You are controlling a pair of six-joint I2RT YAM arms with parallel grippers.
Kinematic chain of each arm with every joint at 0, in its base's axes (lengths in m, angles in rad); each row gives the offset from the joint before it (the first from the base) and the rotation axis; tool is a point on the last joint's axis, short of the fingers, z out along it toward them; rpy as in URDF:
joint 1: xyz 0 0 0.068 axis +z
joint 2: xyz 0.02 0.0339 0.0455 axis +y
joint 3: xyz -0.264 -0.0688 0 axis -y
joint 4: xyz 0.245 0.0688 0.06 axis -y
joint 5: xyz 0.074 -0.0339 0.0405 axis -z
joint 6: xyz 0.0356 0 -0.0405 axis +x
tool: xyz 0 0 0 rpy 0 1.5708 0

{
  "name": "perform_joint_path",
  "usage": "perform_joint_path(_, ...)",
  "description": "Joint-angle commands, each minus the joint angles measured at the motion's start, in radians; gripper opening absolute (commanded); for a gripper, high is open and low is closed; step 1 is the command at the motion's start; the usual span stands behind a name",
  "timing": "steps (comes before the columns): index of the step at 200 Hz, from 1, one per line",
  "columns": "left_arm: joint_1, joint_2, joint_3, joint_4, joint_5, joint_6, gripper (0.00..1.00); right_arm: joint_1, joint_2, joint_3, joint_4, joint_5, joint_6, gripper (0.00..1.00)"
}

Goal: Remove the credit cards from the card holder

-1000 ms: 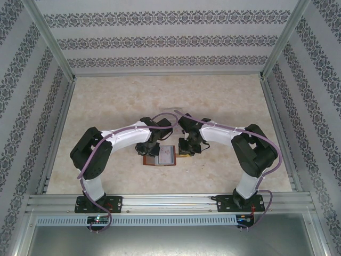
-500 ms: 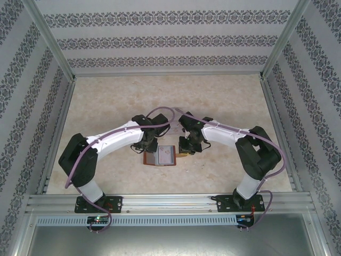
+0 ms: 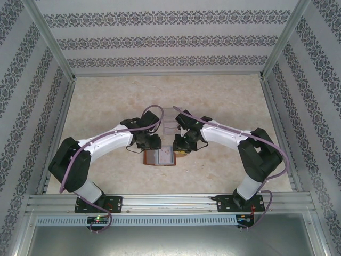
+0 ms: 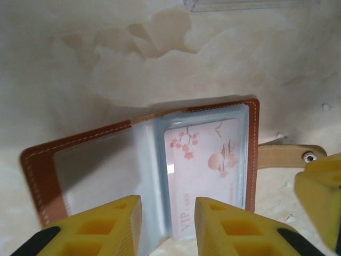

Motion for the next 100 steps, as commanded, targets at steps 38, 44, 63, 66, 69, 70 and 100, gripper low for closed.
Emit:
perform_joint_path(38,0.027,0.02,-0.069,0.183,0.155,-0.07,0.31,0.031,0.076,0.047,0.029,-0.027,0.029,0.3)
perform_joint_path(44,0.027,0.024,-0.071,0.184,0.157,-0.071,0.31,0.034,0.082,0.051,0.031,-0.027,0.029,0.3)
perform_joint_path(63,0.027,0.034,-0.073,0.179,0.153,-0.074,0.3,0.039,0.103,0.065,0.034,-0.027,0.026,0.29)
perform_joint_path(66,0.027,0.035,-0.074,0.178,0.152,-0.073,0.29,0.039,0.105,0.067,0.034,-0.027,0.026,0.29)
perform_joint_path(69,0.027,0.036,-0.074,0.178,0.152,-0.071,0.29,0.039,0.109,0.068,0.034,-0.027,0.027,0.29)
perform_joint_path(70,0.027,0.037,-0.074,0.178,0.152,-0.072,0.29,0.039,0.109,0.069,0.034,-0.027,0.027,0.29)
perform_joint_path(100,0.028,0.052,-0.074,0.156,0.14,-0.06,0.27,0.043,0.129,0.078,0.032,-0.026,0.023,0.28)
